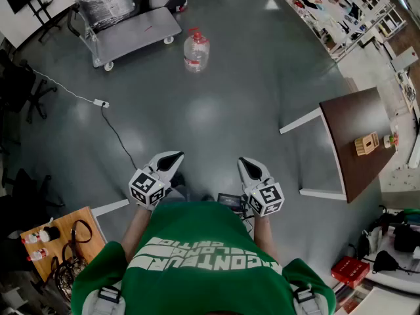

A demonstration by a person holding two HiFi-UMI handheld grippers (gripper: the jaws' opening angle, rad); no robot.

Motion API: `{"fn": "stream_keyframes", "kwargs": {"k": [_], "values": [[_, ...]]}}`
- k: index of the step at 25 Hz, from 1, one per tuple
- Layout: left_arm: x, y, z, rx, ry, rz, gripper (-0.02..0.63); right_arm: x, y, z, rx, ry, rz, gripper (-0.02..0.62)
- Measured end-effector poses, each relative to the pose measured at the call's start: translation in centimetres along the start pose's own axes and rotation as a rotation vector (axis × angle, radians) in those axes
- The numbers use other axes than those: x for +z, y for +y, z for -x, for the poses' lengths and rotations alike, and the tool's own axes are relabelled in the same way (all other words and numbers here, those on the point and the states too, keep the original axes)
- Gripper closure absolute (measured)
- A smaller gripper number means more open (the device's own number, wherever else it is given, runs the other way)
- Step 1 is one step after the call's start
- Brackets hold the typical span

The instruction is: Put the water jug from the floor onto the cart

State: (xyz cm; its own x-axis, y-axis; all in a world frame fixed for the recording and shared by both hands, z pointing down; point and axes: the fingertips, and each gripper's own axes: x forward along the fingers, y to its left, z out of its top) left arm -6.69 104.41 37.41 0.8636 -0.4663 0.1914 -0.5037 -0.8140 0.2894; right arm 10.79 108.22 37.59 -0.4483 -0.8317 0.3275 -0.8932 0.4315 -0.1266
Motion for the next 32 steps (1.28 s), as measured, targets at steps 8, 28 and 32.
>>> {"fn": "stream_keyframes", "kwargs": {"k": [8,28,32], "values": [[0.2,1.1,0.4,-0.031,-0.001,0.005,0.595,0.0,1.3,-1.5,0.010,0.012,0.003,0.601],[1.3,8.3,2.8,-0.033,-0.037,0.028,0.595,2.7,3.8,-8.9,0.013,-0.004,0.009,0.601],[0.8,9.1,3.7,-0.049,-0.024,0.031,0.595,2.7,5.2,-10.1,0.019,0.003,0.021,0.601]]}}
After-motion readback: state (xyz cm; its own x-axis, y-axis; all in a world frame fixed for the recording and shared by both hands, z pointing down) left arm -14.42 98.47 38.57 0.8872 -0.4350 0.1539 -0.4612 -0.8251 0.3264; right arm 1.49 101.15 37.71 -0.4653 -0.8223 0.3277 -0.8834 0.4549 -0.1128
